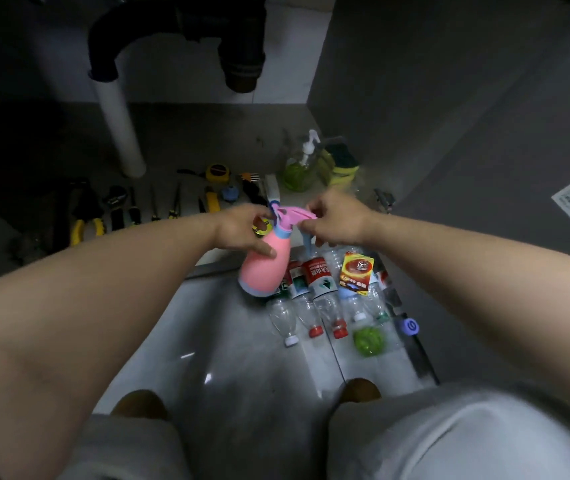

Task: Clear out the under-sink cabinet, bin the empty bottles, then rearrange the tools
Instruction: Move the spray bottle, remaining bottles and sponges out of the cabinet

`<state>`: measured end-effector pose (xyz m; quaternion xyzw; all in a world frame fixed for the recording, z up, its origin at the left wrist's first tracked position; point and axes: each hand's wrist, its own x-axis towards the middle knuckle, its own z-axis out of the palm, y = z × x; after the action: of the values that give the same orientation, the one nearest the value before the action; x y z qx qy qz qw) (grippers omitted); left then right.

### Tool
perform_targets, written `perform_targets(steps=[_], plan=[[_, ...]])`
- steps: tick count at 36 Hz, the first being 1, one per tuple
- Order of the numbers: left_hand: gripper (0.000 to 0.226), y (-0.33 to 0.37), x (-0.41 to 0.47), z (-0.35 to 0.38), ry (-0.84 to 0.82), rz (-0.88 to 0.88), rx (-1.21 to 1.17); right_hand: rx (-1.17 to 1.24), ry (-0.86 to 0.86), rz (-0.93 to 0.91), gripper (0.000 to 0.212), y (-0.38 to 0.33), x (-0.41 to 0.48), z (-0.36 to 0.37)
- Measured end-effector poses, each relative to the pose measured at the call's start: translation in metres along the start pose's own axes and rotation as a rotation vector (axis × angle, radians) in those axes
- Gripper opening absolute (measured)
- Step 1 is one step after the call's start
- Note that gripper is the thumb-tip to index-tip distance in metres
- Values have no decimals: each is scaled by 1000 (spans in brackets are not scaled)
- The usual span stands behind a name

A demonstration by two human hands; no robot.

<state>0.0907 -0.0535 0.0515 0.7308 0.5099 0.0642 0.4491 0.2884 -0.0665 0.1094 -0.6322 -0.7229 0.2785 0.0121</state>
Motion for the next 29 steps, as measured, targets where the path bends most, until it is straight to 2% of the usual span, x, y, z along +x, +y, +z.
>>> perform_targets(steps=[2,9,11,23,29], plan=[[74,-15,-4,-10,36,-54,44,-89,-27,-15,22,-5,6,17],[28,-61,-12,-34,307,-206,44,-192,-91,-27,27,-13,22,90],[21,-68,-13,-35,340,-221,25,-183,-92,-18,28,-13,26,107],[21,-62,-4,-25,333,-232,-16,-282,-75,21,18,-10,51,139],[18,-45,9,-21,341,-198,-44,-215,-153,-3,36,1,51,119]])
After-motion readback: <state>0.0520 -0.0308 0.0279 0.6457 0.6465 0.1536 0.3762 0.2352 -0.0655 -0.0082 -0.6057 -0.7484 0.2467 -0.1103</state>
